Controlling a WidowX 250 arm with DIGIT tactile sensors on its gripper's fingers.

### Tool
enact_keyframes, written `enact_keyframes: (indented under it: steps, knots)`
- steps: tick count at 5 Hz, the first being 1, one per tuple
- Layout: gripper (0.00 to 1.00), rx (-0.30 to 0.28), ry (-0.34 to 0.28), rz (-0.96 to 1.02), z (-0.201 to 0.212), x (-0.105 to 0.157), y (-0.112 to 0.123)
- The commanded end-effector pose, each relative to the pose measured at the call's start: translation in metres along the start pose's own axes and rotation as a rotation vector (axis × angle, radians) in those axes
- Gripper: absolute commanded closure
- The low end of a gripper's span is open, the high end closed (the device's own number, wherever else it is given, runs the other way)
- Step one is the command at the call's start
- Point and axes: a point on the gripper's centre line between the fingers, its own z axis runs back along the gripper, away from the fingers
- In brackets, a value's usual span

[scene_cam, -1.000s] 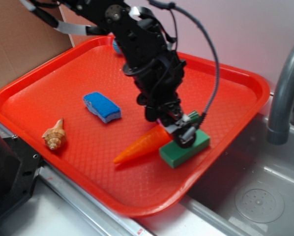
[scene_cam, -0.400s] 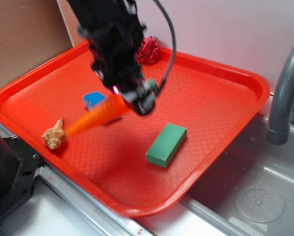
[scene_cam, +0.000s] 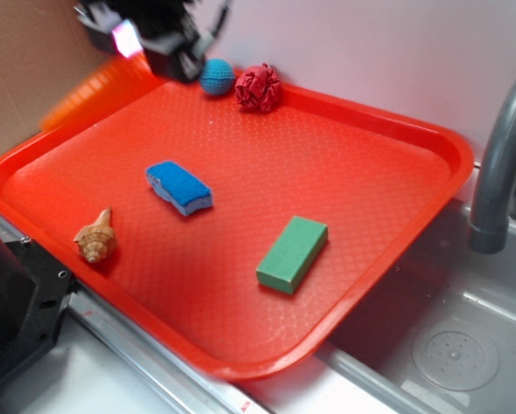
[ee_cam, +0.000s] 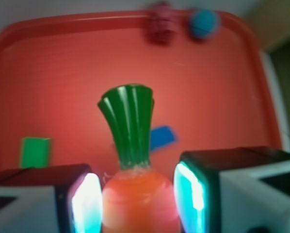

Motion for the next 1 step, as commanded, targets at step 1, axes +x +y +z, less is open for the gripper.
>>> enact_keyframes:
  steps: [1]
  knots:
    - [1.0,0.059,-0.078,0.177,0.0268,-0.0059,0.0259]
